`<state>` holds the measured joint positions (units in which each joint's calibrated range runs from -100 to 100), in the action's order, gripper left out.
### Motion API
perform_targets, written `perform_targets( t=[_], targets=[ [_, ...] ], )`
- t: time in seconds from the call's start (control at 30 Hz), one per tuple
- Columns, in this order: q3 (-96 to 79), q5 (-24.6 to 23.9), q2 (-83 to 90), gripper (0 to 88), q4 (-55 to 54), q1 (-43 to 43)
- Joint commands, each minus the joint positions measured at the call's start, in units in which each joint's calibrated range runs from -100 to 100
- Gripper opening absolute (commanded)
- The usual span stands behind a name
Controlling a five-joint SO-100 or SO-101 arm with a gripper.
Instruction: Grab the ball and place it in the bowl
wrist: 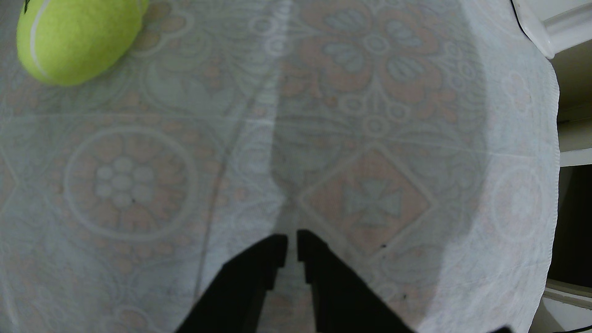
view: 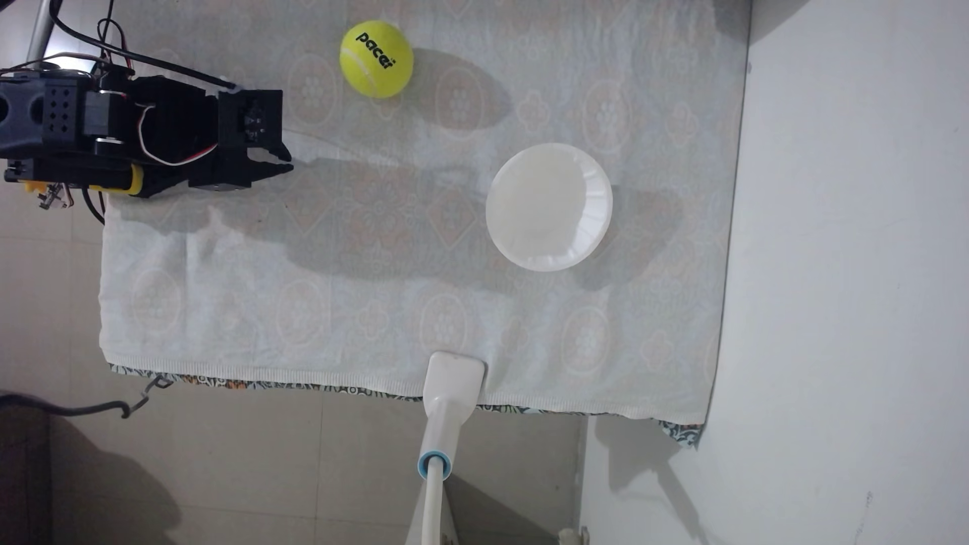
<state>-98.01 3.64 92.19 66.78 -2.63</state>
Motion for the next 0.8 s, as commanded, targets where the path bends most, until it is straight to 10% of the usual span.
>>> perform_targets(
  t=[0.0, 0.77],
  targets=[
    [6.28, -0.59, -0.48, 0.2, 2.51, 1.97],
    [17.82, -1.47, -1.05, 0.2, 2.83, 12.22]
  ],
)
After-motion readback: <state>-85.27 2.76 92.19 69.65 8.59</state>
